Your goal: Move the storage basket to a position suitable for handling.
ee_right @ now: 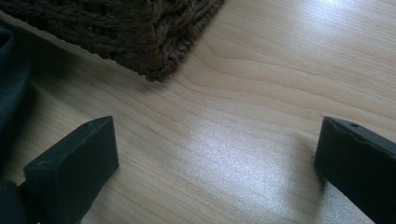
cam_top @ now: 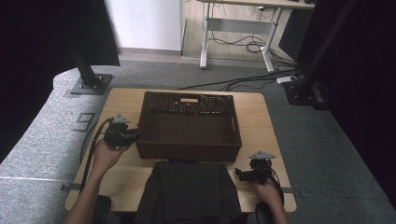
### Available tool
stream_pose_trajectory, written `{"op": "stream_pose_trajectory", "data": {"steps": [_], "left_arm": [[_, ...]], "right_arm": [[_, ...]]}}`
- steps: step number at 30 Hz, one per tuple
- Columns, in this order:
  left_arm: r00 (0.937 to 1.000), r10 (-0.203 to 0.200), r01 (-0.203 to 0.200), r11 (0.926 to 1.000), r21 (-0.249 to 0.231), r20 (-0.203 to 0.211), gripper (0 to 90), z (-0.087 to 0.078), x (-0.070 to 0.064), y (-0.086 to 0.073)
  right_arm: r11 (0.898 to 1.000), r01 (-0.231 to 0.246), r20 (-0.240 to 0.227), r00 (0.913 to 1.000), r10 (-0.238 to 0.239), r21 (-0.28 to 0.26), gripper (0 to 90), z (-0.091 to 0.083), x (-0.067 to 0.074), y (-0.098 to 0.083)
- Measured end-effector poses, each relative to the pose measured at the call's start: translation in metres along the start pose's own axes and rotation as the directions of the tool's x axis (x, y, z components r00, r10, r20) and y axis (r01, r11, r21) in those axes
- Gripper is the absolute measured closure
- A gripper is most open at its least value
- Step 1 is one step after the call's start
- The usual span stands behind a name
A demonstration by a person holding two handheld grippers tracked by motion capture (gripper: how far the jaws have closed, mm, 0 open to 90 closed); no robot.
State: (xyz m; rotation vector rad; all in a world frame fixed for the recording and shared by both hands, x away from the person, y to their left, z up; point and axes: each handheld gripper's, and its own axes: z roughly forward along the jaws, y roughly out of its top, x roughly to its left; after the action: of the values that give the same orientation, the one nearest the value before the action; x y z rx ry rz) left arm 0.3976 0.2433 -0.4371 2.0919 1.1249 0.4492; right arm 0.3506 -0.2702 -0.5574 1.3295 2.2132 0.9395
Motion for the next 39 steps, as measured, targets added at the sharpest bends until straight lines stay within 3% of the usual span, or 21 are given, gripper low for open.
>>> {"op": "stream_pose_trajectory", "data": {"steps": [2,4,7,12,18,22,29,39], "left_arm": [[0.9998,0.019,-0.019,0.9998,-0.007,-0.009,68.1,-0.001,-0.001,-0.001],[0.9991,0.027,-0.028,0.9995,-0.011,-0.033,52.2,-0.004,-0.002,-0.002],[0.9989,0.006,-0.008,0.999,-0.043,-0.047,37.8,-0.018,-0.003,-0.004],[0.9996,-0.025,0.023,0.9945,-0.102,-0.013,16.8,-0.04,-0.007,-0.012],[1.0,0.0,0.001,0.9976,-0.069,0.009,4.1,-0.04,-0.015,-0.035],[0.9988,-0.028,0.03,0.9986,-0.043,0.04,1.0,-0.024,-0.013,-0.054],[0.9984,-0.052,0.053,0.998,-0.033,0.023,0.0,0.007,-0.008,-0.084],[0.9998,-0.009,0.01,0.9978,0.065,-0.018,0.0,0.032,-0.008,-0.103]], "right_arm": [[1.0,0.0,-0.001,1.0,0.0,0.0,0.0,0.0,0.0,0.0],[1.0,0.0,-0.001,1.0,0.0,0.0,0.0,0.0,0.0,0.0],[1.0,0.0,-0.001,1.0,0.0,0.0,0.0,0.0,0.0,0.0],[1.0,0.0,-0.001,1.0,0.0,0.0,0.0,0.0,0.0,0.0],[1.0,0.001,-0.001,1.0,-0.001,0.0,0.0,0.0,0.0,0.0],[1.0,0.0,-0.001,1.0,0.0,0.0,0.0,0.0,0.0,0.0],[1.0,0.0,0.0,1.0,0.0,-0.001,0.0,0.0,0.0,0.0],[1.0,0.0,0.0,1.0,0.0,-0.001,0.0,0.0,0.0,0.0]]}}
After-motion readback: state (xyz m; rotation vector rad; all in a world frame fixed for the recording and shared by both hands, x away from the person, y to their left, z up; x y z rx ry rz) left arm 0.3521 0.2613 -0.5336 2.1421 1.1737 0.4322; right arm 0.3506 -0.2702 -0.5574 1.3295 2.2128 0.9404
